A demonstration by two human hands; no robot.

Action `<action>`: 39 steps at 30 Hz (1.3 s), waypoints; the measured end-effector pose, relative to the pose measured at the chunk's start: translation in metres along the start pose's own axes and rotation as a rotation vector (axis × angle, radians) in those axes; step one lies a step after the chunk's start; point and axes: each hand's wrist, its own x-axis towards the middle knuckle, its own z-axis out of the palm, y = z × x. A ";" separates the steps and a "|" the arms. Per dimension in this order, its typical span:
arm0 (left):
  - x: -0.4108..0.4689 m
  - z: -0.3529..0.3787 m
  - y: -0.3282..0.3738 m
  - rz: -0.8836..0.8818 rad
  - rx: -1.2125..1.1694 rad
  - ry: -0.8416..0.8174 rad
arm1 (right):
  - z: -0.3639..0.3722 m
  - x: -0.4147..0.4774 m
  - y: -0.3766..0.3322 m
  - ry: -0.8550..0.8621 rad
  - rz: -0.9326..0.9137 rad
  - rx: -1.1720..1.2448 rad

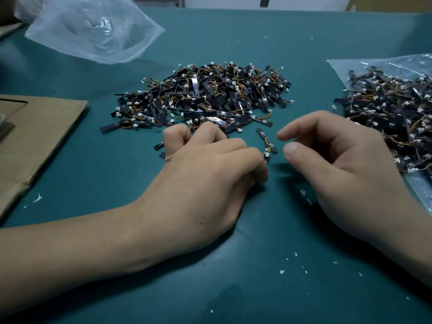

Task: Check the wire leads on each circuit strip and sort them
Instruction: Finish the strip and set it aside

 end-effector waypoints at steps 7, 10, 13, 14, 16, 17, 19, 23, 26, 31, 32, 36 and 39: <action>-0.001 -0.004 0.002 0.005 0.037 -0.067 | 0.005 -0.003 -0.007 -0.196 -0.036 -0.526; -0.001 -0.004 0.002 0.009 0.022 -0.054 | 0.005 -0.003 -0.009 -0.207 -0.025 -0.547; -0.001 -0.004 0.001 -0.037 -0.068 -0.005 | 0.005 -0.003 -0.009 -0.189 -0.076 -0.481; 0.000 -0.004 0.000 -0.052 -0.102 0.008 | 0.004 -0.003 -0.009 -0.175 -0.107 -0.450; 0.000 -0.004 0.000 -0.065 -0.167 0.034 | 0.003 -0.004 -0.008 -0.148 -0.177 -0.402; 0.000 -0.004 0.000 -0.065 -0.201 0.053 | 0.002 -0.005 -0.008 -0.137 -0.201 -0.377; 0.000 -0.004 0.001 -0.078 -0.278 0.100 | 0.002 -0.005 -0.010 -0.126 -0.208 -0.301; 0.001 -0.005 0.001 -0.127 -0.385 0.141 | 0.001 -0.004 -0.011 -0.120 -0.149 -0.181; 0.002 -0.005 0.001 -0.167 -0.375 0.132 | 0.002 -0.003 -0.010 -0.080 -0.108 -0.190; 0.004 -0.005 0.001 -0.197 -0.298 0.076 | 0.005 -0.003 -0.008 -0.042 -0.019 -0.239; 0.004 -0.005 0.001 -0.186 -0.289 0.078 | 0.004 -0.004 -0.009 -0.029 -0.024 -0.229; 0.003 -0.004 0.001 -0.150 -0.298 0.113 | 0.001 -0.007 -0.015 0.057 -0.140 -0.191; 0.003 -0.002 -0.002 -0.150 -0.376 0.121 | 0.000 -0.008 -0.016 0.051 -0.216 -0.220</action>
